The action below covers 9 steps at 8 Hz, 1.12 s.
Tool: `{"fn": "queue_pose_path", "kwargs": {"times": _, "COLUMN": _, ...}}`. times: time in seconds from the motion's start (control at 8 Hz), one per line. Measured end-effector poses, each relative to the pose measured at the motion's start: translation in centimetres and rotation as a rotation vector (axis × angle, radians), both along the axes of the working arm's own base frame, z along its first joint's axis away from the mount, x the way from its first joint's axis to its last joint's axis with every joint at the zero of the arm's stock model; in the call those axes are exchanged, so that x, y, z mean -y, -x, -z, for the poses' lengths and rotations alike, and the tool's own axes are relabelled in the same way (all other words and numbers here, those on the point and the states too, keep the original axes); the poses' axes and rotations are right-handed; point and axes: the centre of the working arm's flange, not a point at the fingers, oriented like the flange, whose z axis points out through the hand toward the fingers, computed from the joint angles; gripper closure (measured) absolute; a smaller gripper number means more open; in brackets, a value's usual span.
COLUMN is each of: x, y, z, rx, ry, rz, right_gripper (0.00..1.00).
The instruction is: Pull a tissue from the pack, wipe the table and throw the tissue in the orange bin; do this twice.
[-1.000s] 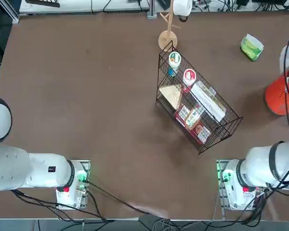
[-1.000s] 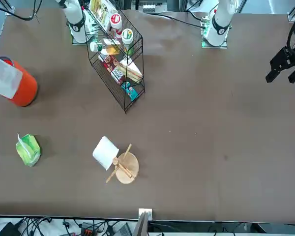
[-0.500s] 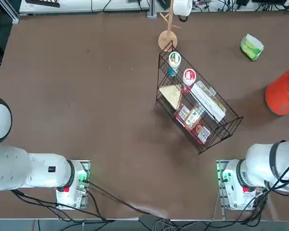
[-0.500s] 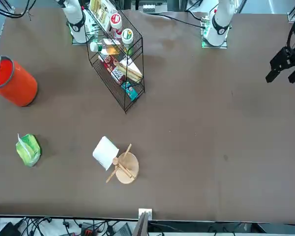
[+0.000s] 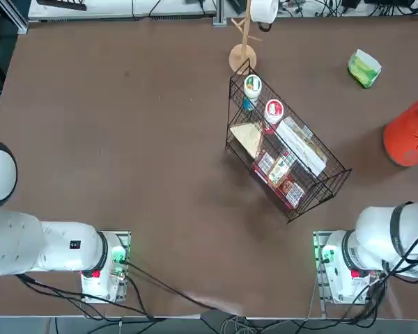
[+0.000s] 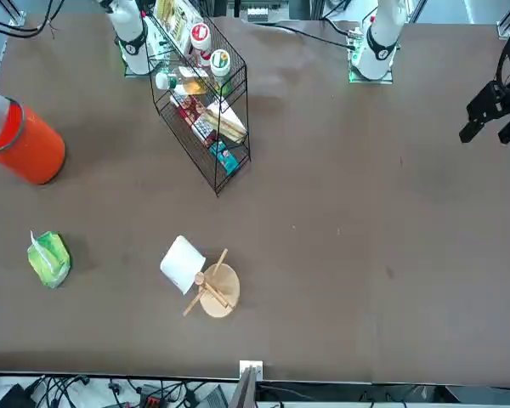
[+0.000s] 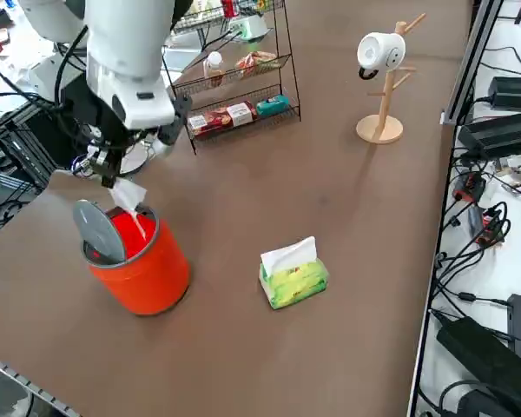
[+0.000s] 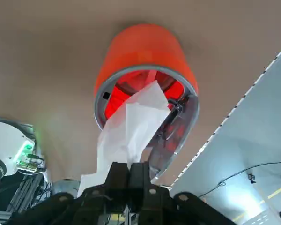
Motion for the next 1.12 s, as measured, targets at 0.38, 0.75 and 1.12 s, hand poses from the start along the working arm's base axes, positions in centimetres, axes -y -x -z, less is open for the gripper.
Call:
{"fn": "queue_pose_path", "kwargs": {"times": 0.38, "x": 0.8, "y": -0.2, "z": 2.7, "rx": -0.044, "ry": -0.019, "rz": 0.011, "right_gripper": 0.93}}
{"fn": "queue_pose_path", "kwargs": {"times": 0.75, "x": 0.9, "y": -0.5, "z": 3.5, "rx": -0.051, "ry": -0.020, "rz": 0.008, "right_gripper": 0.87}}
{"fn": "queue_pose_path", "kwargs": {"times": 1.12, "x": 1.1, "y": -0.9, "z": 4.3, "rx": -0.051, "ry": -0.014, "rz": -0.003, "right_gripper": 0.59}}
